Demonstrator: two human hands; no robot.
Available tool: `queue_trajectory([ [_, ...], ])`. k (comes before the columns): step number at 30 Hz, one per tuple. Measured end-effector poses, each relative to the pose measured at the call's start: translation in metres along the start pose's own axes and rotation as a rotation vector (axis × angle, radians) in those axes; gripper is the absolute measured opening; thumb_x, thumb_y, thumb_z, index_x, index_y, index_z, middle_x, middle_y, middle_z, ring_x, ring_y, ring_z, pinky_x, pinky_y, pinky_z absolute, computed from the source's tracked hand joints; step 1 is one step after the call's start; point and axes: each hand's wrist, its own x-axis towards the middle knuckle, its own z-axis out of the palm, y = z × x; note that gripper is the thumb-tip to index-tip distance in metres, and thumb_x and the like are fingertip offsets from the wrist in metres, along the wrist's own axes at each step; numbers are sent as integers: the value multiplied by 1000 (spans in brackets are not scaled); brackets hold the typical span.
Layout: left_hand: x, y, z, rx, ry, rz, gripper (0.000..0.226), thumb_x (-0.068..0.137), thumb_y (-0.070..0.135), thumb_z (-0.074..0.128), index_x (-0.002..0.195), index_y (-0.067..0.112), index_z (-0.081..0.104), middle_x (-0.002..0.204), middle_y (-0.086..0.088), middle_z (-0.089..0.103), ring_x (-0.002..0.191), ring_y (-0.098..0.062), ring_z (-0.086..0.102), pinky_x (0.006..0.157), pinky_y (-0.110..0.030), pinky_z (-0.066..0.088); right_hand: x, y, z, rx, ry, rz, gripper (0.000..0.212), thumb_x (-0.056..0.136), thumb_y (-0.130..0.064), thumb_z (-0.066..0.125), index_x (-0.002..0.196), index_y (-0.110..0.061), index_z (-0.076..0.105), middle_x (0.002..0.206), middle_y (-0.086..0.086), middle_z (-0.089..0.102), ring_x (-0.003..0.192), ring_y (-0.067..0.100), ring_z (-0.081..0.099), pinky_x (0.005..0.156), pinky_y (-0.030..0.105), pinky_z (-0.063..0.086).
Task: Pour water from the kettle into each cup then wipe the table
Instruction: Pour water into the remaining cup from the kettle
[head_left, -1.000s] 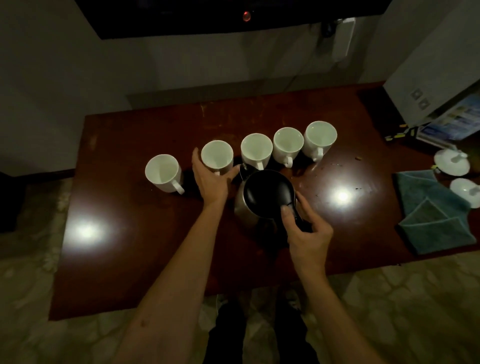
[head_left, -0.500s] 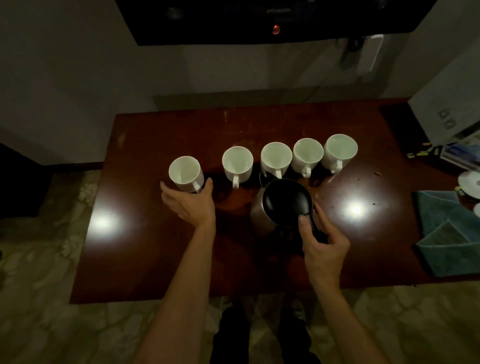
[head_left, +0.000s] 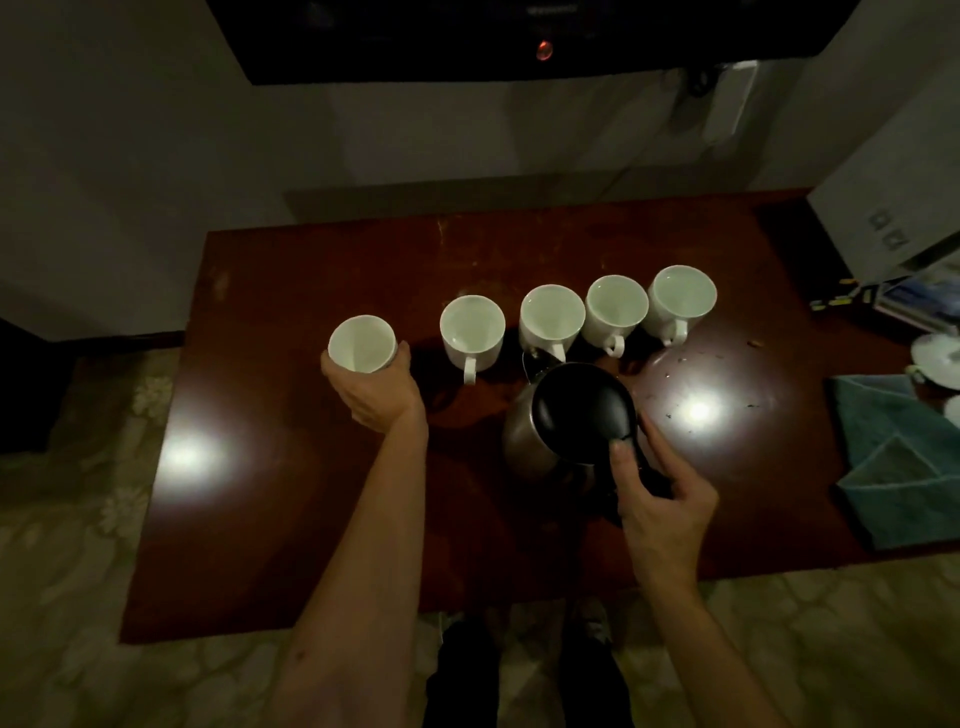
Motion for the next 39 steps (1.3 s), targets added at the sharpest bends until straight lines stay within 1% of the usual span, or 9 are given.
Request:
queue_trajectory([
  [4,-3,3,-12,7,-89,22,93,67,31,88,144,25,36,140,-3,48,132,-26,44,104,-51,46,0,-7,2,37,-12,-14,51,86,1,72,133,-8,54,98,-41,69,101,-9,68,88,9,52],
  [7,-18,5,-33,16,-146,68,92,64,29,90,141,25,40,138,-2,51,129,-24,46,104,-47,47,-2,-15,2,49,-3,5,47,81,-18,74,127,-21,62,102,-31,73,86,-4,71,80,13,56],
  [12,-62,16,-79,-42,-210,136,87,65,22,90,138,24,45,131,3,54,119,-15,49,91,-30,46,10,-25,-11,47,-15,29,40,83,-6,78,121,-16,68,93,-20,77,90,1,74,82,18,59],
  [16,-101,36,-114,-34,-281,223,84,64,22,91,135,26,48,125,9,55,113,-10,50,87,-25,43,27,-48,-45,60,-87,95,38,82,-8,79,118,2,72,106,15,77,98,24,75,84,32,62],
  [24,-158,98,-151,63,-585,372,81,59,25,94,128,31,52,120,11,58,113,-17,56,92,-43,52,71,-176,-119,-19,-422,-54,34,78,-9,79,111,-4,74,87,-3,80,87,13,77,74,19,59],
  [29,-187,147,-150,93,-683,449,80,55,23,94,119,44,51,108,20,58,108,-14,57,88,-45,55,109,-267,-146,-247,-603,-259,19,73,-40,81,90,-30,84,75,15,77,61,36,65,56,52,48],
  [33,-209,176,-137,110,-721,480,70,62,26,90,108,57,47,106,19,59,102,-12,59,81,-39,55,127,-309,-149,-362,-703,-346,34,69,-61,82,91,-35,83,84,27,75,78,59,65,66,70,52],
  [35,-218,187,-132,99,-749,492,66,67,20,87,114,47,50,100,20,59,97,-9,60,77,-34,54,129,-330,-145,-454,-751,-375,39,68,-64,81,89,-32,84,81,25,75,76,54,67,63,63,55],
  [39,-235,198,-122,132,-817,540,64,69,14,85,120,33,51,99,14,59,87,-5,58,58,-26,53,134,-365,-139,-617,-773,-386,35,68,-55,78,83,-24,84,63,13,70,49,16,56,49,24,41],
])
